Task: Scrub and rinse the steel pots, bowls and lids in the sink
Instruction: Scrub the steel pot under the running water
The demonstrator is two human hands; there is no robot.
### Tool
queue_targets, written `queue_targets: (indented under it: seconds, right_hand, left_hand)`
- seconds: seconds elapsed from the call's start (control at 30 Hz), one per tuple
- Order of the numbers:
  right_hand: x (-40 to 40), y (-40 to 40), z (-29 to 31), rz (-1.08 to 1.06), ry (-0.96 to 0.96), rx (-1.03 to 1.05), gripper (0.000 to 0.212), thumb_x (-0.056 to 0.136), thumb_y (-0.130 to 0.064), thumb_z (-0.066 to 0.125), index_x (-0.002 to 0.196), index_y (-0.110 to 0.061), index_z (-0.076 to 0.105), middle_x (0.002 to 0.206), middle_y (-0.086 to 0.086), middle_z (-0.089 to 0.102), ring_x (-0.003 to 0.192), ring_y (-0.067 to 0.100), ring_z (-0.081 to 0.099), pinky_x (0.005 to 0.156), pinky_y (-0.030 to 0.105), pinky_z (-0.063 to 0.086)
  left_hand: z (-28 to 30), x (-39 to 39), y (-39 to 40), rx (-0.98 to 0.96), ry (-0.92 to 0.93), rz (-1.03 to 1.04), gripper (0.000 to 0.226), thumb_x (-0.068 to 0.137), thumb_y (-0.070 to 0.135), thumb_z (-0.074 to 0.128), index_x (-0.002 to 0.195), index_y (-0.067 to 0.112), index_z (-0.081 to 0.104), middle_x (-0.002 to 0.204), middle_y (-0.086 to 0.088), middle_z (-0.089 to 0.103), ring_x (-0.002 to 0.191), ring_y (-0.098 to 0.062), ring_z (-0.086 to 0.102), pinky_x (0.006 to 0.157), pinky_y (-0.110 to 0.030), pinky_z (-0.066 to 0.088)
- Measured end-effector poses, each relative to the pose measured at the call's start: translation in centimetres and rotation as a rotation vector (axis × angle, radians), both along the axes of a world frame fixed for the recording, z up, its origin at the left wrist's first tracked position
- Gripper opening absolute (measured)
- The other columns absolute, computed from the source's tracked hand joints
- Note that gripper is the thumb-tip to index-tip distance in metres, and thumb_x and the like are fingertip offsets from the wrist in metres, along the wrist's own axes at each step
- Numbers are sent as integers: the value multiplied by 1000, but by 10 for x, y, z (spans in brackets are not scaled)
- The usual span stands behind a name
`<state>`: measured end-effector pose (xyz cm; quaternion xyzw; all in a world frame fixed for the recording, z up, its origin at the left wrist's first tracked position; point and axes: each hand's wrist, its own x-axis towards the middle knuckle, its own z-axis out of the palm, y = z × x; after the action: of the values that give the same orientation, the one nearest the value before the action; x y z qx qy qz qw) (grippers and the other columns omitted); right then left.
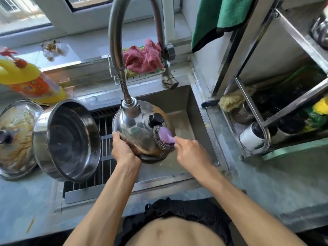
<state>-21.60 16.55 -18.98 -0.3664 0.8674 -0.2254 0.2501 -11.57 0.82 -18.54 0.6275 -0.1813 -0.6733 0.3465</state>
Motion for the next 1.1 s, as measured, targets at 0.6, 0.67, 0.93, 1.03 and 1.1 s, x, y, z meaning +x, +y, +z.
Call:
queue_targets:
  seconds: [0.6,0.67,0.93,1.03,1.1]
  right_hand:
    - [-44,19,-14,-272,-103,24,25,100,-25,43,105,-17,66,83,8,62,86,32,56,73,38,47]
    - [-39,16,-15,-270,-114,20,25,101,-26,43,106,-18,66,82,9,62,86,33,57,72,38,48]
    - [-2,-27,10,28,34,-115,23,101,-32,43,108,-27,64,86,9,67,79,34,60,58,32,36]
    - [-27,-41,11,-38,90,-38,22,100,-30,43,107,-25,64,92,13,68,80,36,60,62,33,35]
    - [-36,-45,10,-85,126,1,22,100,-27,42,110,-23,62,96,17,67,89,40,63,64,35,38]
  left_hand:
    - [-46,10,0,-524,-452,-956,28,70,37,78,90,19,70,88,-4,75,89,-28,72,82,-45,58]
    - [-44,11,-3,-359,-327,-766,26,77,34,79,90,14,71,89,-12,76,89,-37,73,75,-47,60]
    - [-33,12,-4,-201,-275,-462,51,93,53,63,67,9,65,69,-5,67,69,-21,63,69,-34,51]
    - [-33,21,-16,-180,-260,-435,50,87,57,69,71,10,71,74,-7,74,77,-27,71,79,-41,57]
    - [-31,24,-21,-156,-240,-439,49,84,59,70,77,10,73,79,-8,76,79,-27,73,81,-41,60]
